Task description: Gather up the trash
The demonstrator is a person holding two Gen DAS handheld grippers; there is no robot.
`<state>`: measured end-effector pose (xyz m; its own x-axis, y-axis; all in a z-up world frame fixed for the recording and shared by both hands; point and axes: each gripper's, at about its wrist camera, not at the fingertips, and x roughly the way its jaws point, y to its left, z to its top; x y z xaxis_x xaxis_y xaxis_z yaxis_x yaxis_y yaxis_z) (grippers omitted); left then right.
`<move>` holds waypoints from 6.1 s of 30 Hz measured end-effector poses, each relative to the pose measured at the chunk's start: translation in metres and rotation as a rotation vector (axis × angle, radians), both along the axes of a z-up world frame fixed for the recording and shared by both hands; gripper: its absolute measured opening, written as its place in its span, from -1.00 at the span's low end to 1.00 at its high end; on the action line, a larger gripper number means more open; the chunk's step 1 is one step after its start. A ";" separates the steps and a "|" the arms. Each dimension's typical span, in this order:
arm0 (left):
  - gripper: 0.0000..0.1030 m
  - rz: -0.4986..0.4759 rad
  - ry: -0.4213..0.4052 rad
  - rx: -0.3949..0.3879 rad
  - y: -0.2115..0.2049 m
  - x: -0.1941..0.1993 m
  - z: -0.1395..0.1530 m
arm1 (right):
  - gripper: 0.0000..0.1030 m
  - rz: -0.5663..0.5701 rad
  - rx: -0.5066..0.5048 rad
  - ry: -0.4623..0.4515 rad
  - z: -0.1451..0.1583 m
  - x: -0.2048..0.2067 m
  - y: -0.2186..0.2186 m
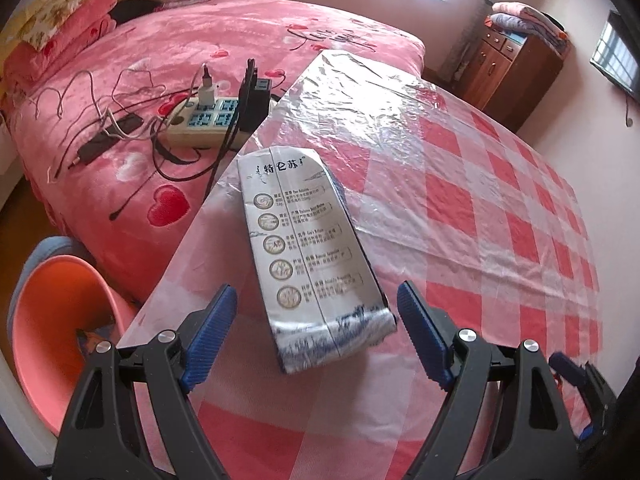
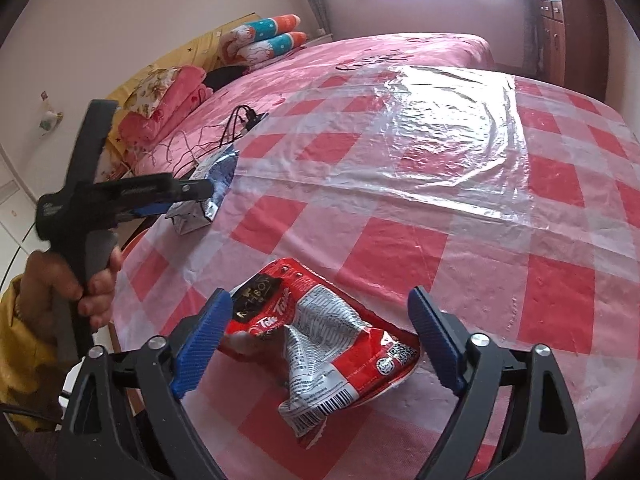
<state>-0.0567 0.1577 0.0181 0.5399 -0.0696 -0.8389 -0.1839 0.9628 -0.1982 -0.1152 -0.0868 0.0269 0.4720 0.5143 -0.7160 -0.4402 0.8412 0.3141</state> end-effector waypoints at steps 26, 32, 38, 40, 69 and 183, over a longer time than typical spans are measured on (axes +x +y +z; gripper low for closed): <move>0.17 -0.064 -0.056 0.006 -0.029 0.008 -0.003 | 0.81 0.059 -0.093 -0.029 -0.002 -0.004 0.018; 0.17 -0.108 -0.056 0.014 -0.044 -0.001 -0.002 | 0.81 0.091 -0.126 -0.032 -0.004 -0.004 0.025; 0.16 -0.140 -0.062 0.038 -0.054 -0.008 -0.001 | 0.81 0.089 -0.147 -0.032 -0.006 -0.002 0.029; 0.16 -0.148 -0.066 0.050 -0.056 -0.011 0.000 | 0.81 0.090 -0.148 -0.034 -0.007 -0.002 0.030; 0.16 -0.191 -0.110 0.071 -0.038 -0.049 -0.002 | 0.05 0.103 -0.229 -0.127 -0.006 -0.011 0.053; 0.92 0.167 -0.431 0.027 0.088 -0.115 0.039 | 0.90 -0.150 -0.004 -0.429 0.063 -0.009 0.101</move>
